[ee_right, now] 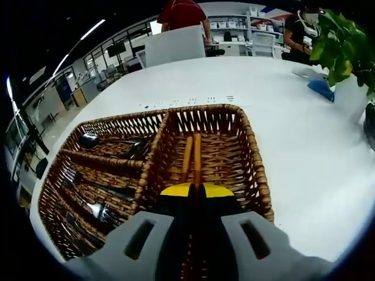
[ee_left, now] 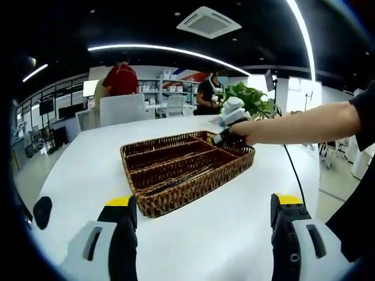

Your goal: Arrange the knives, forks, and spoons in their matching storage slots by inserting each utensil handle-first until every utensil is classified and aligned in the correct compartment

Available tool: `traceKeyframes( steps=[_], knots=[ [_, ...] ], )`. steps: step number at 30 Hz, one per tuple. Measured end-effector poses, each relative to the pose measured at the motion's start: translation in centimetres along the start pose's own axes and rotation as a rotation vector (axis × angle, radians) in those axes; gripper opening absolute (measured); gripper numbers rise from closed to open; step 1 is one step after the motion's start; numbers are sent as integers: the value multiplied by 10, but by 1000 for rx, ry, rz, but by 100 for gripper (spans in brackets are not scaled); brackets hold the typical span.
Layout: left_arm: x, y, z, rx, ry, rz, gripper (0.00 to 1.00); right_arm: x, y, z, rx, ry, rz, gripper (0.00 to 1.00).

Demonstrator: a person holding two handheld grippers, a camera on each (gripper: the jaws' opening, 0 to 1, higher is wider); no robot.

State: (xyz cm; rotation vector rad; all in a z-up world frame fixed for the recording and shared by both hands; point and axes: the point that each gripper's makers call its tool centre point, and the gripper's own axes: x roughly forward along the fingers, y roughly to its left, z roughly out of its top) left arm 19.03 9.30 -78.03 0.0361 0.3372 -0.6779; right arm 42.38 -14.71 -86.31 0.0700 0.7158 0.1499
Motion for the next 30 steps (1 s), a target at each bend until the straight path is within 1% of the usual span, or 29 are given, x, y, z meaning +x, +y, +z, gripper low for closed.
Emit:
traceKeyframes(
  steps=[4,7,10,12,16,17,18,20,23,26,28,30],
  knots=[
    [0,0,-1,2,4,3,97,-1,1,-1,-2,9,6,7],
    [0,0,0,6,4,1,97,-5,3,3,-19,-1,3,10],
    [-1,-1,2,8,3,1,97,-11,7,8,-37,-22,16,11],
    [0,0,4,12,0,2,97,-15,11,9,-54,-27,23,13],
    [0,4,4,-1,13,12,96,-22,19,4,-113,-23,47,16],
    [-1,5,4,-1,18,15,96,-24,20,4,-117,-24,54,17],
    [-1,7,3,0,29,22,96,-28,20,6,-138,-32,55,18],
    [-1,9,4,4,35,29,96,-34,21,8,-148,-48,57,20],
    [-1,10,9,5,30,33,96,-46,23,10,-157,-69,78,23],
    [1,10,13,8,20,29,96,-58,22,12,-164,-94,89,30],
    [3,9,14,9,20,30,95,-66,24,14,-186,-113,104,32],
    [4,8,16,12,20,28,96,-76,26,17,-200,-136,115,36]
  ],
)
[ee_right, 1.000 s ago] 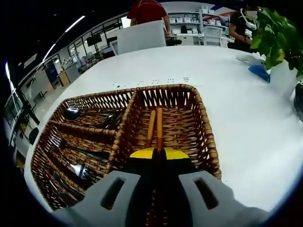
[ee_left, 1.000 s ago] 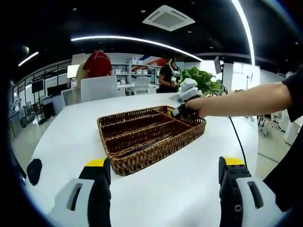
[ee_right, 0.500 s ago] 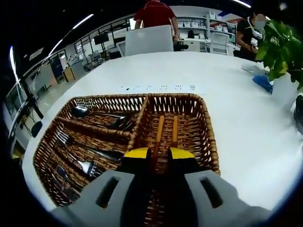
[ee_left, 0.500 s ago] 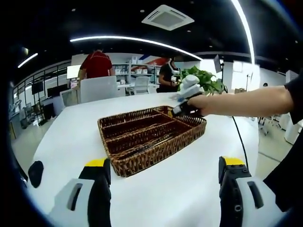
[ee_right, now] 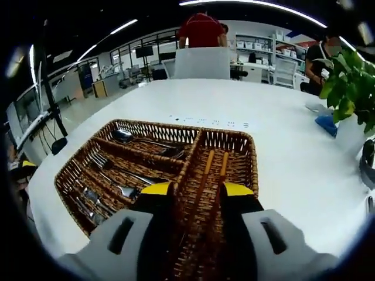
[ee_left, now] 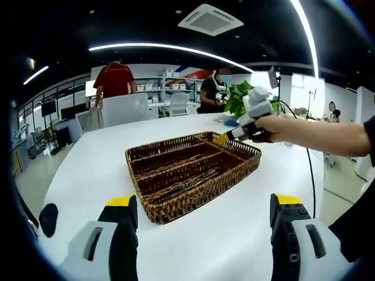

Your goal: Arrange the knives, forks, and spoons in their matching storage slots by inserting each utensil handle-first until every utensil is classified and aligned in the correct compartment

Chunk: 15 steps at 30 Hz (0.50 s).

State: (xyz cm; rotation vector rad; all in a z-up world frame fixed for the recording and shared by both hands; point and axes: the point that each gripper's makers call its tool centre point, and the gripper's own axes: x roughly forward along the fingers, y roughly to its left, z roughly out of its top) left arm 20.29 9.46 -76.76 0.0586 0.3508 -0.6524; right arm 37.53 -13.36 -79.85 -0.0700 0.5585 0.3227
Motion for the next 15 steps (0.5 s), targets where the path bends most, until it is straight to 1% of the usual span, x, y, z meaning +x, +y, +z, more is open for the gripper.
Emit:
traceKeyframes(
  steps=[2,4,7,10,11,13,15],
  knots=[
    [1,-2,1,0,0,-6,96,-10,6,4,-7,-24,25,41],
    [2,-1,3,1,-1,-7,96,-19,11,7,-37,-43,39,45],
    [3,1,4,2,0,-5,97,-33,19,5,-63,-57,64,50],
    [1,1,7,-1,-2,1,97,-50,25,0,-96,-78,93,59],
    [0,2,8,-1,-5,4,97,-52,26,-1,-102,-79,97,61],
    [-1,1,10,-3,-9,6,97,-65,27,-6,-110,-92,104,64],
    [-2,1,12,-5,-14,9,98,-73,26,-9,-112,-98,105,66]
  ],
)
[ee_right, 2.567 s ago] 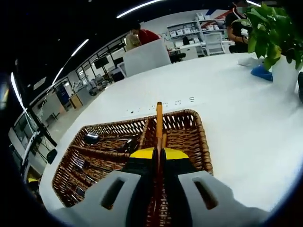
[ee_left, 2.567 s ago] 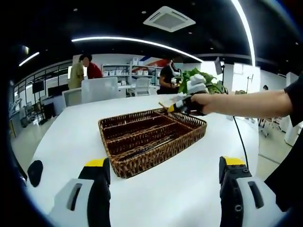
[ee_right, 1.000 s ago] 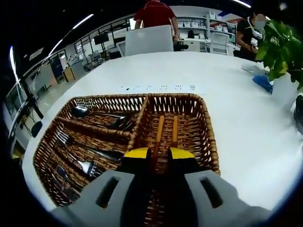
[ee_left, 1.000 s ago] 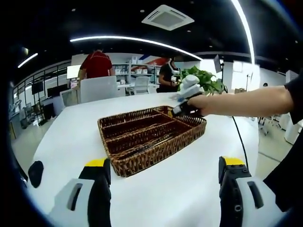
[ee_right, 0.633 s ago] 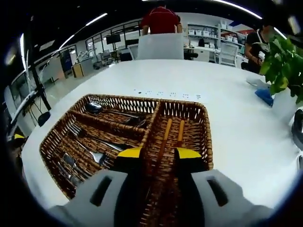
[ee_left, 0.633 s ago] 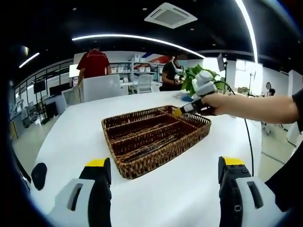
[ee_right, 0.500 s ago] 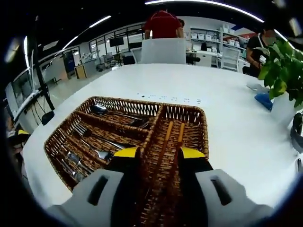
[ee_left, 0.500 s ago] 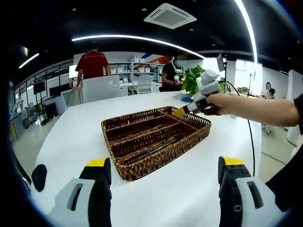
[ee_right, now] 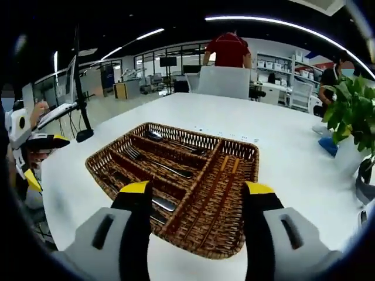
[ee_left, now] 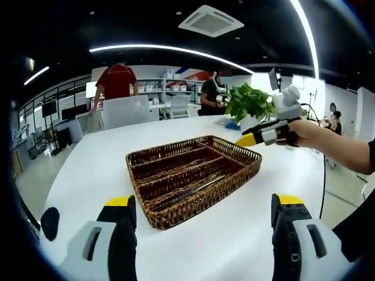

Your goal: Arrange the knives, forks, and spoons in their matching storage slots by inserting each utensil handle-first until every utensil is classified and aligned in the correct compartment

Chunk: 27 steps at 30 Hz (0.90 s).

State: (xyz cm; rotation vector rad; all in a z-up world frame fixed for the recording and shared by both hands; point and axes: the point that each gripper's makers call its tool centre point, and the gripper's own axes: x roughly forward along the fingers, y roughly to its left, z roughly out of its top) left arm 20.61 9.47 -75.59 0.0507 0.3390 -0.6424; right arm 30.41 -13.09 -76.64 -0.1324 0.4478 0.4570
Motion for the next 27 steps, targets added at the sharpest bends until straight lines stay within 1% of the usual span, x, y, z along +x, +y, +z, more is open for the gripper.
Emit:
traceKeyframes(
  steps=[3,5,6,8,10,12,14,17,19,21,24,27],
  knots=[
    [0,0,1,-3,3,3,98,-13,7,-3,7,-11,25,74],
    [1,-1,1,-14,9,5,98,-24,12,-6,2,-17,36,76],
    [1,-1,1,-18,10,4,98,-26,13,-6,-1,-18,37,77],
    [1,-3,3,-11,3,0,99,-33,17,-7,-20,-20,44,81],
    [0,-5,5,-11,-4,-2,99,-41,20,-11,-67,-8,46,83],
    [-1,-6,6,-10,-10,-4,99,-46,20,-12,-75,-8,38,85],
    [-2,-9,8,-6,-17,-11,99,-55,21,-13,-63,-17,37,88],
    [-3,-11,7,-12,-13,-15,99,-65,27,-17,-39,-31,63,93],
    [-4,-12,6,-10,-10,-18,99,-71,28,-20,-21,-33,65,95],
    [-5,-13,6,-8,-8,-18,99,-75,28,-20,-9,-57,58,96],
    [-8,-13,5,-12,-8,-16,99,-81,31,-27,-39,-38,61,98],
    [-11,-11,5,-23,-15,-4,99,-87,31,-30,-13,-43,67,100]
  ],
)
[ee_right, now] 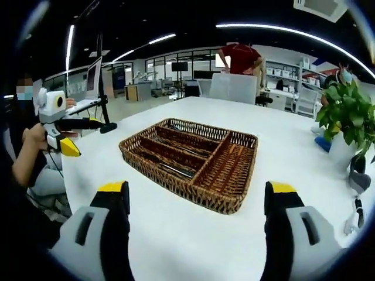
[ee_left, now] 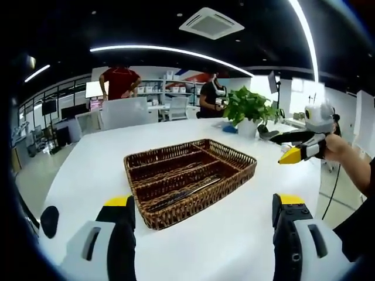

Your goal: Arrange the knives, forks, and spoons in their matching storage slots by inserting each utensil handle-first until every utensil is classified and aligned in the correct compartment

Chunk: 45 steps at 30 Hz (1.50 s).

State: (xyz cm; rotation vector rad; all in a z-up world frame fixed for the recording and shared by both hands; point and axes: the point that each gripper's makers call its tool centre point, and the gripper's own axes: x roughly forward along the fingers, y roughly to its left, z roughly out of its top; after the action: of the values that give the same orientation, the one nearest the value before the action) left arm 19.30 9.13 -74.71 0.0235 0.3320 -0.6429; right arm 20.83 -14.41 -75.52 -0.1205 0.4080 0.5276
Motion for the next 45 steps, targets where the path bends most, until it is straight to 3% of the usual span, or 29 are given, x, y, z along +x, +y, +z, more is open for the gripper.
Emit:
traceKeyframes(
  steps=[14,21,45],
  knots=[
    [-8,-2,-8,-36,-3,21,99,-13,2,-6,23,7,-10,100],
    [-10,-1,-9,-41,-1,31,99,-13,-2,-4,-11,17,-22,100],
    [-14,2,-9,-29,-3,42,99,-11,2,-10,1,43,-16,99]
  ],
)
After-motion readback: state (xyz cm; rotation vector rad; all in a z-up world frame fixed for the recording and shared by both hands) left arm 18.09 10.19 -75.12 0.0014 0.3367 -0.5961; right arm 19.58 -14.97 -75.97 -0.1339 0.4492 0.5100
